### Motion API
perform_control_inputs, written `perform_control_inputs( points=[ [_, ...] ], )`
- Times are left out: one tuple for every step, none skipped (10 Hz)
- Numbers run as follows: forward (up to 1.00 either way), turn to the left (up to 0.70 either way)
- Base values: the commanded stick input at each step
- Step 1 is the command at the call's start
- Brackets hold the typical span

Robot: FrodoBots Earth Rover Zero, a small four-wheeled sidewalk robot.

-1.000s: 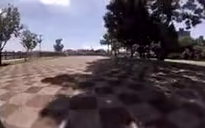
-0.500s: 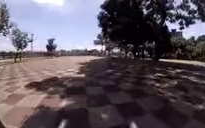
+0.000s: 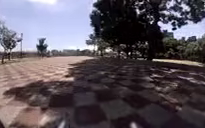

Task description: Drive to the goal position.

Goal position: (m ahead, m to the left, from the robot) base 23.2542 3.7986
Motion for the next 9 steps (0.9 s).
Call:
perform_control_inputs(
  points=[
    [0.7,0.0],
    [0.7,0.0],
    [0.7,0.0],
    [0.7,0.0],
    [0.7,0.0],
    [0.7,0.0],
    [0.7,0.0],
    [0.7,0.0],
    [0.7,0.0]
  ],
)
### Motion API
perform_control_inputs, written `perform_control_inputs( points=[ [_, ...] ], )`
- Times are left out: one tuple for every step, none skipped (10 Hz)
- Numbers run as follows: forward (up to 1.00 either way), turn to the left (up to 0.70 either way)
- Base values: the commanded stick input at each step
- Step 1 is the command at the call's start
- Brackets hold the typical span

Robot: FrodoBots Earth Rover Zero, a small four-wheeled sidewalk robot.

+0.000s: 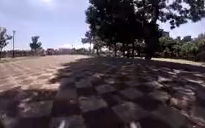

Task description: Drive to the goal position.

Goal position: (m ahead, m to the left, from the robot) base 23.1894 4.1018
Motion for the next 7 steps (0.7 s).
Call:
perform_control_inputs(
  points=[
    [0.7,0.0],
    [0.7,0.09],
    [0.7,0.24],
    [0.7,0.27],
    [0.7,0.27],
    [0.7,0.27],
    [0.7,0.27]
  ],
)
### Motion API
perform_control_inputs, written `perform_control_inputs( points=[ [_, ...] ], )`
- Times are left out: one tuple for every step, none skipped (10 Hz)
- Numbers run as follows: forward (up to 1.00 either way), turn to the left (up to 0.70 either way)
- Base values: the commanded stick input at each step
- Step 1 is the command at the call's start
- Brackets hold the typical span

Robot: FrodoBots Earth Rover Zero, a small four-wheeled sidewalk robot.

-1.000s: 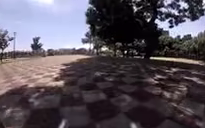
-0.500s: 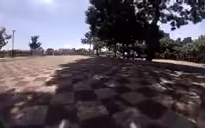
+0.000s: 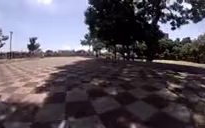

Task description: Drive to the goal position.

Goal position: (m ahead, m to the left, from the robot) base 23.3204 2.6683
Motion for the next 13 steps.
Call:
perform_control_inputs(
  points=[
    [0.7,0.27],
    [0.7,0.27],
    [0.7,0.27],
    [0.7,0.27],
    [0.7,0.27],
    [0.7,0.27],
    [0.7,0.27],
    [0.7,0.27],
    [0.7,0.27],
    [0.7,0.27],
    [0.7,0.27],
    [0.7,0.27],
    [0.7,0.27]
  ],
)
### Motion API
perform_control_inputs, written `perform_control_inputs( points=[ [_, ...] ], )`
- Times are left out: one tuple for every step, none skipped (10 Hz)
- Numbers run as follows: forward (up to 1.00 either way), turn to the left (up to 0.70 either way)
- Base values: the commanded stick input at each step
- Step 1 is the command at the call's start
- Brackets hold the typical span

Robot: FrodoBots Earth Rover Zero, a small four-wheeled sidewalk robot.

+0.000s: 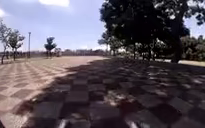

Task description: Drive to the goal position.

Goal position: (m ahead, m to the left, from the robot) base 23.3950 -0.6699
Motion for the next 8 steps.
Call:
perform_control_inputs(
  points=[
    [0.7,0.27],
    [0.7,0.27],
    [0.7,0.27],
    [0.7,0.27],
    [0.7,0.27],
    [0.7,0.27],
    [0.7,0.27],
    [0.7,0.27]
  ],
)
